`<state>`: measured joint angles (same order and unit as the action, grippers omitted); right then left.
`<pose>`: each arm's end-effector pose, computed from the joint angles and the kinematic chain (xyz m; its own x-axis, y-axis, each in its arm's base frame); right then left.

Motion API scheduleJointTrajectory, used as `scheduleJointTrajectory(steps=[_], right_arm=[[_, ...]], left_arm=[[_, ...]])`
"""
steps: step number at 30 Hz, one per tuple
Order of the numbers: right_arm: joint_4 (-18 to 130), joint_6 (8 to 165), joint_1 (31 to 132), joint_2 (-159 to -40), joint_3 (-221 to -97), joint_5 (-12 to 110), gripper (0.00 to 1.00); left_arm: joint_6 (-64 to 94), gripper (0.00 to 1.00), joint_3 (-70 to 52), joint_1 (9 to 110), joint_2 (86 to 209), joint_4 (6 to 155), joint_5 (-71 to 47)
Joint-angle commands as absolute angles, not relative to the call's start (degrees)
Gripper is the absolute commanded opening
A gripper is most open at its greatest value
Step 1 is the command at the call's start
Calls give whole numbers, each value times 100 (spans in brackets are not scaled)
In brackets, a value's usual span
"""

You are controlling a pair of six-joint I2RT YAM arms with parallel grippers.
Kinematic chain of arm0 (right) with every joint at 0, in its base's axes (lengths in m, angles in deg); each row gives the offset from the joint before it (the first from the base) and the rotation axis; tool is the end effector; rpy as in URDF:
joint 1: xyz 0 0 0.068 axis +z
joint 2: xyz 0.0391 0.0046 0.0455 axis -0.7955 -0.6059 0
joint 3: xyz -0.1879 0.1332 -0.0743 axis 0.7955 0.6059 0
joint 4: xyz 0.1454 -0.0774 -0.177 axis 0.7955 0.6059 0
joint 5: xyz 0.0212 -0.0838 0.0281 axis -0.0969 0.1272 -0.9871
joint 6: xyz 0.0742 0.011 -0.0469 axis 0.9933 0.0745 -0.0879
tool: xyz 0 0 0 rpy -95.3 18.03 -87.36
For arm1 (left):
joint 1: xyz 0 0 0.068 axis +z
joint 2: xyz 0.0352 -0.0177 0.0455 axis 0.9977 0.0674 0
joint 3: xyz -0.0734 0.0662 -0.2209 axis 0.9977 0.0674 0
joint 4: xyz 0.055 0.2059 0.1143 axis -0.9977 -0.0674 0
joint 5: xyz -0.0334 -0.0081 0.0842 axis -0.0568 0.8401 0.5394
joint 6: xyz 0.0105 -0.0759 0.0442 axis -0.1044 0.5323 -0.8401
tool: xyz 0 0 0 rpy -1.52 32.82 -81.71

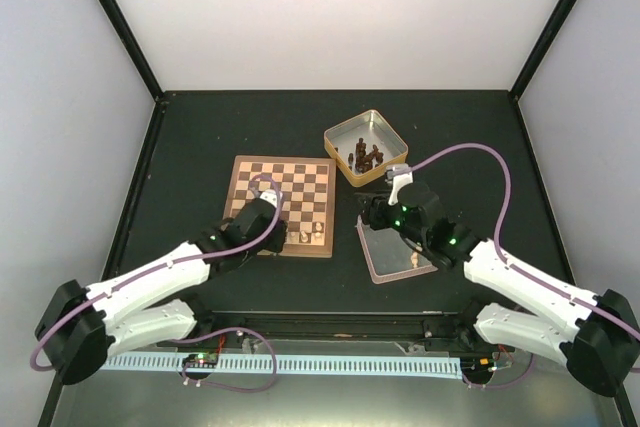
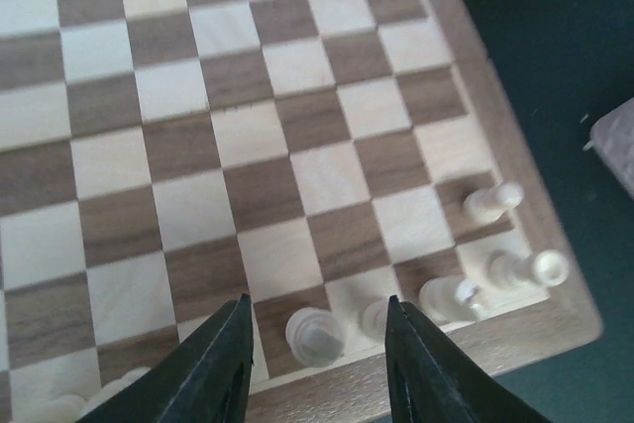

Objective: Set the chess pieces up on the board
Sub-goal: Place the chess piece on the chessboard, then pick up the chess piece from the storage box.

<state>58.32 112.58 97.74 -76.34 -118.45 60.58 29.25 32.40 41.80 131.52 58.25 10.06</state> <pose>0.1899 0.1825 0.2131 -0.6148 0.1528 -0.7737 -0.3904 0.7934 0.4669 0.1758 -0.1452 0.1468 -0.7247 0.1235 -0.6779 0.2782 0.9525 -0.1238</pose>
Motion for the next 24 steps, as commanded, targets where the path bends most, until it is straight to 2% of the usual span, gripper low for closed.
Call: scheduleJointTrajectory(steps=[1, 7, 11, 16, 24], right_arm=[[7398, 11794, 9754, -7690, -12486, 7330, 60], [8828, 12506, 9616, -7888, -12577, 7761, 56], [9271, 12648, 9072, -7995, -12335, 7472, 52], [9544, 12412, 8627, -8154, -12149, 7017, 45], [9325, 12263, 8404, -8754, -11950, 6983, 34]], left_arm=[[2936, 40, 2717, 4175, 12681, 5630, 1220], [2773, 45, 2532, 4175, 11957, 5737, 1237], [2638, 52, 2616, 4182, 11431, 5822, 1365], [2520, 58, 2699, 4197, 10875, 5836, 1436], [2539, 61, 2706, 4200, 10651, 5803, 1373]])
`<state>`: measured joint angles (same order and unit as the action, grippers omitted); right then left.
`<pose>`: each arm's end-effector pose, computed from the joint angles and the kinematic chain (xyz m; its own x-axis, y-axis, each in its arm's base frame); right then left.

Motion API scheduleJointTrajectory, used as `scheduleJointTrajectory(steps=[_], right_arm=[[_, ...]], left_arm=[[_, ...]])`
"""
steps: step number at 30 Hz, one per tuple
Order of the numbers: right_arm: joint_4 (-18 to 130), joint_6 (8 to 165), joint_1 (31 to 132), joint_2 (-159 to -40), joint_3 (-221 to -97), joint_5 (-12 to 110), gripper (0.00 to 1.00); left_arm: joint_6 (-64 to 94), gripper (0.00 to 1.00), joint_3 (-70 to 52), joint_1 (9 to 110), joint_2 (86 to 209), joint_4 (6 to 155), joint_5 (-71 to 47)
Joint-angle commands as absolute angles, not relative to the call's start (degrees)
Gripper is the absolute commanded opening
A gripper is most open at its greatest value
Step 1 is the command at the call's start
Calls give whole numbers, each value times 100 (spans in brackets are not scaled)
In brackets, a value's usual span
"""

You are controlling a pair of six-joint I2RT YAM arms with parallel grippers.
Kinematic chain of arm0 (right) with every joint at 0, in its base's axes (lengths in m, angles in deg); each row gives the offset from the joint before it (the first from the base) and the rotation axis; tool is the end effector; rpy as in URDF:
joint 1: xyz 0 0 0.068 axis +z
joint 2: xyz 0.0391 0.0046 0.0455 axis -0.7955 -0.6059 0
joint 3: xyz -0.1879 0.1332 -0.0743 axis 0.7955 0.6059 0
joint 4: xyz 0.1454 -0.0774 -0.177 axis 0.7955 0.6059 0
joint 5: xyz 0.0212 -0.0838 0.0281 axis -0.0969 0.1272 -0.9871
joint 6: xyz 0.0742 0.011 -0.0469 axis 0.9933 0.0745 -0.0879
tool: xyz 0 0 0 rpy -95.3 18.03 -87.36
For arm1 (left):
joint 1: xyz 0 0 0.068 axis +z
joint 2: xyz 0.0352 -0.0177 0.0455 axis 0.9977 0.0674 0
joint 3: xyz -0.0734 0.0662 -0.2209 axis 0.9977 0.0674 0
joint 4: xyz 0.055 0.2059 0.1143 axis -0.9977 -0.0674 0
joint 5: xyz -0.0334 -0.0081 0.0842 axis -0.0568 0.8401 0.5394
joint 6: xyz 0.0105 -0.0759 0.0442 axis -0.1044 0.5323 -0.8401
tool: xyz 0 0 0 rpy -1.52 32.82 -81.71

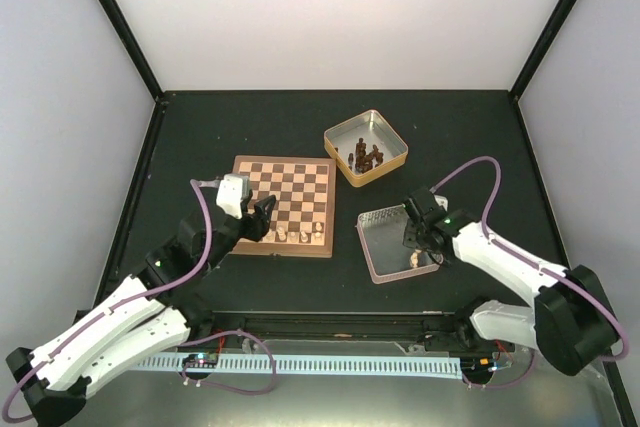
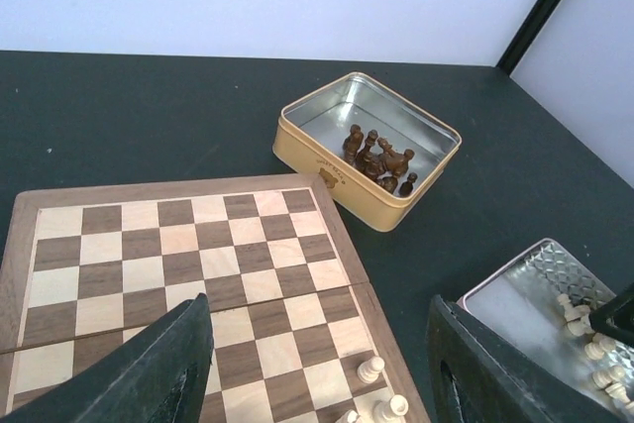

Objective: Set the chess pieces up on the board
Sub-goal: Pick up the chess piece from the storage box.

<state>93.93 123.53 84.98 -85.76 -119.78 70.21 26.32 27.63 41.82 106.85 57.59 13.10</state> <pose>0.1843 0.0946 0.1237 -0.8801 0.2418 -0.4087 0.2250 0.9702 0.0895 0.1540 -0.1182 0.2594 -0.4017 -0.1212 -0.9077 0.3427 0.8993 -0.2718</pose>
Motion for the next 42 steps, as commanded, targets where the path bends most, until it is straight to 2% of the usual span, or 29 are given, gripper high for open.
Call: scheduleJointTrajectory(steps=[1, 8, 12, 26, 29, 31, 36, 42], right_arm=[[9298, 12203, 8400, -8829, -11979, 6996, 33], [9022, 11949, 8362, -9370, -12124, 7193, 33], [8928, 11932, 8355, -9566, -12164, 7371, 27], [8986, 11703, 8360, -9769, -12423, 7483, 17], [9101, 11684, 8364, -9832, -12489, 7507, 27], [9101, 11676, 8364, -9824, -12485, 7510, 28], [8975, 11617, 8361, -9834, -12462, 7370, 16], [8957, 11651, 8364, -10020, -12442, 7308, 16]], left_arm=[[2533, 61, 2706, 4201, 10662, 5812, 1364], [2544, 61, 2662, 4209, 10743, 5815, 1307], [2561, 61, 2675, 4210, 10705, 5790, 1300], [2561, 62, 2680, 4217, 10700, 5762, 1338], [2564, 62, 2682, 4219, 10695, 5746, 1339], [2564, 61, 2680, 4216, 10691, 5745, 1348], [2561, 61, 2687, 4218, 10691, 5730, 1356], [2583, 61, 2692, 4219, 10668, 5680, 1364]])
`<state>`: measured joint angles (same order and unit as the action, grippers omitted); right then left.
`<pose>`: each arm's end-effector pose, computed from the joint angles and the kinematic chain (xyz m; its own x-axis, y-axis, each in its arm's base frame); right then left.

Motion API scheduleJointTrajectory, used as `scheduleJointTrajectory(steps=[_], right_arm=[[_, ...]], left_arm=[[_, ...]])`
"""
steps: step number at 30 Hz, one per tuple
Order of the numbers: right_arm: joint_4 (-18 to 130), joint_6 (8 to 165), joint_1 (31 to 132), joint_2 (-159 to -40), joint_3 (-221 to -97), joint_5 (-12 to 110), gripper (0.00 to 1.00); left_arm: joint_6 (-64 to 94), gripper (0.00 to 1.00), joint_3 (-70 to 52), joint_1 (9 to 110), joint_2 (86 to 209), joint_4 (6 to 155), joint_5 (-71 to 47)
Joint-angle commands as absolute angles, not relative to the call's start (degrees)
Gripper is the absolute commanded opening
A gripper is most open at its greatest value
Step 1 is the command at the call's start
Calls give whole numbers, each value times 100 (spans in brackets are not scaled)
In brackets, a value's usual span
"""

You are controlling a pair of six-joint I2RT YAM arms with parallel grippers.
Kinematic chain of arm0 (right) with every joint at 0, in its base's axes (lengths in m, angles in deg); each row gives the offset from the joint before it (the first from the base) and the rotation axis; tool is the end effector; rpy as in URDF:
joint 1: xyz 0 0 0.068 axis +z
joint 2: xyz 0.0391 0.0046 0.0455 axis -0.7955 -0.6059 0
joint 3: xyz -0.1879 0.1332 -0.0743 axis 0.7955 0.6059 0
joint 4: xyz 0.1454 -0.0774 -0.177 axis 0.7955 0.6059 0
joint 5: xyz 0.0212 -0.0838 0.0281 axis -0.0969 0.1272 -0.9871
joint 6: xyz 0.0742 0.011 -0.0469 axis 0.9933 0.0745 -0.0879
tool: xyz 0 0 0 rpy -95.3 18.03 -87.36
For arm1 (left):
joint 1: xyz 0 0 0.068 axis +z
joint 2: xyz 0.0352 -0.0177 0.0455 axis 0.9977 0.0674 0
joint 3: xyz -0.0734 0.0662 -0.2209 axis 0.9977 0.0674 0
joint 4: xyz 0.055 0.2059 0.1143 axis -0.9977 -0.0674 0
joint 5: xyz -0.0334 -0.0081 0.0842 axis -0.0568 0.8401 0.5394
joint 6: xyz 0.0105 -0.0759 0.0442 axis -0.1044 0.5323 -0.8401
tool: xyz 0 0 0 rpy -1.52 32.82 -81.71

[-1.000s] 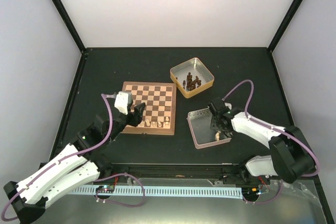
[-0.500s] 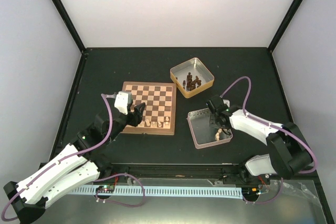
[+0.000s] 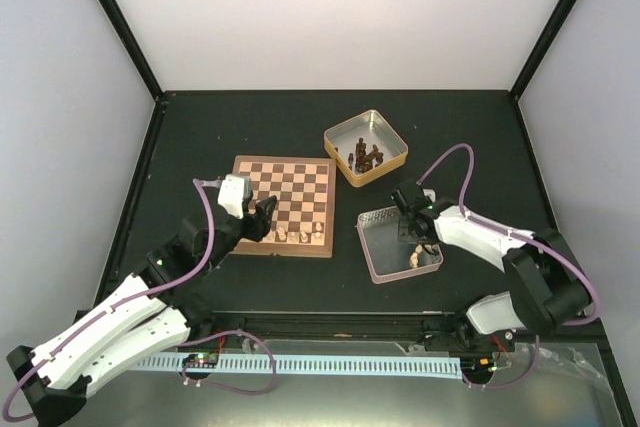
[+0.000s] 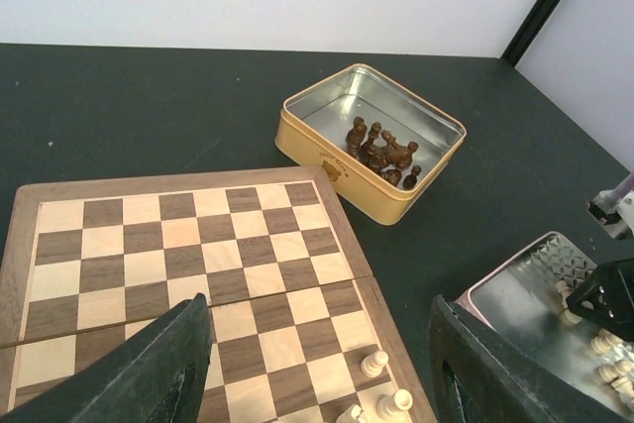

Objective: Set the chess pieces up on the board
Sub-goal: Pick up the chess piece from the storage box.

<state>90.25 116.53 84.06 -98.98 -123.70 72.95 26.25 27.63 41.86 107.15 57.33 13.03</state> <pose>0.2081 0.1009 0.0998 -0.9207 0.1142 -0.3731 0.1461 0.9875 -0.0583 0.1544 -0.1185 0.2579 -0.4079 -0.1140 -0.9059 0.3416 0.9010 -0.2673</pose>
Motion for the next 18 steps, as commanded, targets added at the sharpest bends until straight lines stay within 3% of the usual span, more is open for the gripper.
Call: scheduleJointTrajectory(steps=[1, 4, 18], right_arm=[[8959, 11652, 8364, -10035, -12433, 7307, 14], [8993, 11614, 8371, -10010, -12514, 7304, 2], [8895, 11404, 8560, -9111, -13287, 5561, 1]], left_arm=[[2587, 62, 2697, 4213, 10663, 5681, 1366], [2588, 61, 2694, 4219, 10649, 5679, 1365], [2765, 63, 2627, 4235, 10652, 5606, 1410]])
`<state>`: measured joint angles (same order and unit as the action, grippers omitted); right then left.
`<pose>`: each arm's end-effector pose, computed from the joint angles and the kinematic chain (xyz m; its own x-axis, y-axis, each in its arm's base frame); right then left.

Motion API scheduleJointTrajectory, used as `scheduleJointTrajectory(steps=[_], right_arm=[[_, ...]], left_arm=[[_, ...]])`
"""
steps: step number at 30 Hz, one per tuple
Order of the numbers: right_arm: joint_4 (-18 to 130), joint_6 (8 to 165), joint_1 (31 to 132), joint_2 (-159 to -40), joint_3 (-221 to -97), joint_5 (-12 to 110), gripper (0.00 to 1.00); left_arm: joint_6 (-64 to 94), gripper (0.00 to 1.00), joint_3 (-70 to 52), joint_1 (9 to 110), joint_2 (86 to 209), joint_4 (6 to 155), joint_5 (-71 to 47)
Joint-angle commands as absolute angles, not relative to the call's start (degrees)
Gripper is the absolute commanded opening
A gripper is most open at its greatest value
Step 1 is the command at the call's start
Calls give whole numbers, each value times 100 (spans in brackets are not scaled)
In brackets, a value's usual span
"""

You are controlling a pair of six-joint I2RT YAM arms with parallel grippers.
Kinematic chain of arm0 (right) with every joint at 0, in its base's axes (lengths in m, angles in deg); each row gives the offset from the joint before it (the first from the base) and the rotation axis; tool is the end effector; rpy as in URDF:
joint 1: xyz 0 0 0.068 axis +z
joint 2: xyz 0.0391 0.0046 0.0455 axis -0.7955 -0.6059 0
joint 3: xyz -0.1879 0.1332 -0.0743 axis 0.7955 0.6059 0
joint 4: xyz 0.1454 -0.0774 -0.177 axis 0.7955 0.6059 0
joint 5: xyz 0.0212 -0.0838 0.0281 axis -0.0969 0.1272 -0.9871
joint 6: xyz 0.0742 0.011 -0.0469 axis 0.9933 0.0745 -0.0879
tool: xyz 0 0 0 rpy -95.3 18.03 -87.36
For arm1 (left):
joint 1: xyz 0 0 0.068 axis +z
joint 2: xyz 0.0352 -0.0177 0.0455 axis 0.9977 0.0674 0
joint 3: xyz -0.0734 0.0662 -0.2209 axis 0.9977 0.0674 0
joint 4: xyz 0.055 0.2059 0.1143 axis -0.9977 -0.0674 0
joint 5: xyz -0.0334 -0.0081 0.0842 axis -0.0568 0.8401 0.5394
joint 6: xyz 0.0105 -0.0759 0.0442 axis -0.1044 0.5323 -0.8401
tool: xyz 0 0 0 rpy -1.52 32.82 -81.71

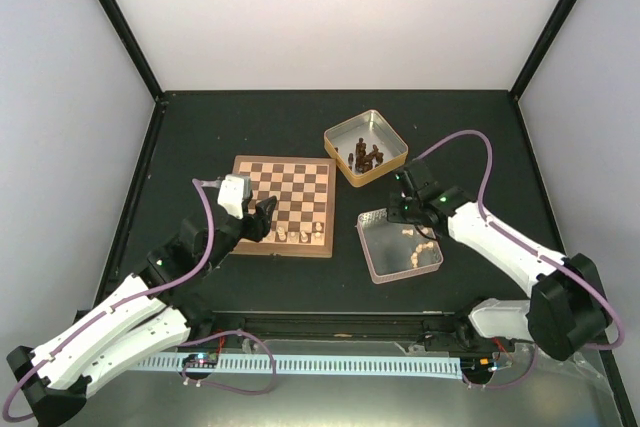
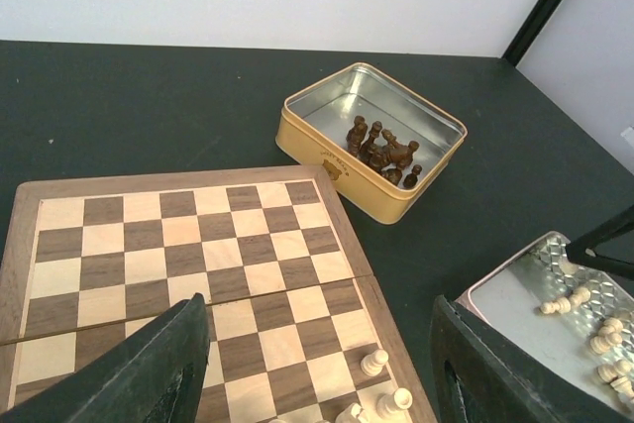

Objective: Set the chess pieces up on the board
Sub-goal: Pick up the chess piece from the storage box, then place the chess piece on the chessboard.

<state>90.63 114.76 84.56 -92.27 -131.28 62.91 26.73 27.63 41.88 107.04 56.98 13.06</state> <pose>0.2223 0.1280 0.1599 -0.8825 0.1256 -0.4533 0.0350 0.9786 0.2029 0.1541 -0.1180 0.2573 -0.4133 -0.1192 -0.9028 0.3367 0.9012 -0.2731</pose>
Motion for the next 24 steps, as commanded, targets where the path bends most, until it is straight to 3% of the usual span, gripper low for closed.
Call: scheduleJointTrajectory(steps=[1, 6, 24], right_arm=[[8878, 11420, 8615, -9116, -13336, 5496, 1], [8755, 11403, 9108, -9414, -13726, 5564, 2], [9460, 10962, 10863, -12226, -16428, 6366, 5]], left_arm=[[2787, 63, 2619, 4236, 10652, 5589, 1409], [2921, 63, 2575, 4270, 10637, 5477, 1484], [3508, 71, 2623, 4547, 10088, 4582, 2380]])
